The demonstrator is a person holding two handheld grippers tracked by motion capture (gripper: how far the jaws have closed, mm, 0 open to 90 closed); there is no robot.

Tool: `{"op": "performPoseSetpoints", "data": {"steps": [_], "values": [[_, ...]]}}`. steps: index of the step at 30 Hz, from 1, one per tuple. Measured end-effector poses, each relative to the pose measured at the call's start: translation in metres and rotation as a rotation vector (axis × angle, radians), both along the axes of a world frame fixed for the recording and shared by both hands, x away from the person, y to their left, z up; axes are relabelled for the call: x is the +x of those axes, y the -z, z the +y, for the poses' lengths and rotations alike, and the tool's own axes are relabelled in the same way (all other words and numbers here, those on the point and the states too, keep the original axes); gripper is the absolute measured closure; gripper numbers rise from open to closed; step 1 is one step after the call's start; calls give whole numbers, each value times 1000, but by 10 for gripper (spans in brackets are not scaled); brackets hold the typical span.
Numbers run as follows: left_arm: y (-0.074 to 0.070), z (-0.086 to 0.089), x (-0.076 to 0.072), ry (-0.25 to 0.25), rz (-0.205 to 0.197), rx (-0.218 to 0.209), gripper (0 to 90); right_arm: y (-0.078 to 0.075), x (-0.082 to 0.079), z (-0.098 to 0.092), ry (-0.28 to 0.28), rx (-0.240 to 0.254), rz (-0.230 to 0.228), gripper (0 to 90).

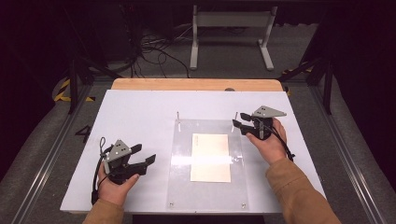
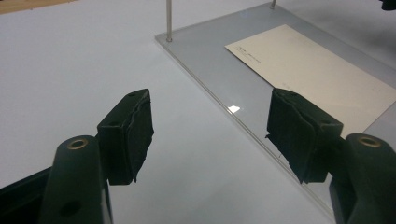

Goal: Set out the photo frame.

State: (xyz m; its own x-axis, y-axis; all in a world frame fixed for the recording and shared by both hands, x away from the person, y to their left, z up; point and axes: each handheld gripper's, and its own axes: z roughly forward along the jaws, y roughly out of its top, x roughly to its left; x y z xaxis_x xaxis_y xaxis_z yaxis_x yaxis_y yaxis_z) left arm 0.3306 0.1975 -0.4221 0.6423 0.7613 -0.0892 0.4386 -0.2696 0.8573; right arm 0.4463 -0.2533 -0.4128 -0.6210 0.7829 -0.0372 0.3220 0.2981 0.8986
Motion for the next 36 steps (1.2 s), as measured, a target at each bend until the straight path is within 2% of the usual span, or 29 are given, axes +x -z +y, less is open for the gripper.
{"op": "performPoseSetpoints", "data": {"steps": [2, 4, 8, 10, 14, 21, 23, 24, 26, 36], "values": [[1, -1, 1, 2, -1, 1, 315, 1, 6, 0, 15, -3, -11, 505], [1, -2, 1, 4, 6, -1, 315, 3, 13, 1, 22, -43, -19, 504], [2, -2, 2, 15, 5, 5, 314, 9, 23, 5, 31, -63, -10, 512], [2, -3, 2, 15, 7, 5, 314, 12, 27, 5, 35, -61, 0, 558], [3, -5, 2, 20, 8, 5, 314, 17, 33, 6, 59, -102, 10, 635], [5, -6, 3, 28, 17, 10, 314, 22, 40, 9, 53, -67, 50, 765], [6, -7, 3, 33, 15, 9, 313, 22, 41, 9, 70, -80, 45, 833], [6, -7, 3, 36, 16, 10, 314, 22, 41, 9, 77, -67, 54, 845], [5, -7, 2, 39, 16, 14, 314, 22, 43, 7, 80, -24, 84, 852], [7, -9, 2, 46, 19, 12, 313, 25, 47, 4, 91, 24, 105, 857]]}}
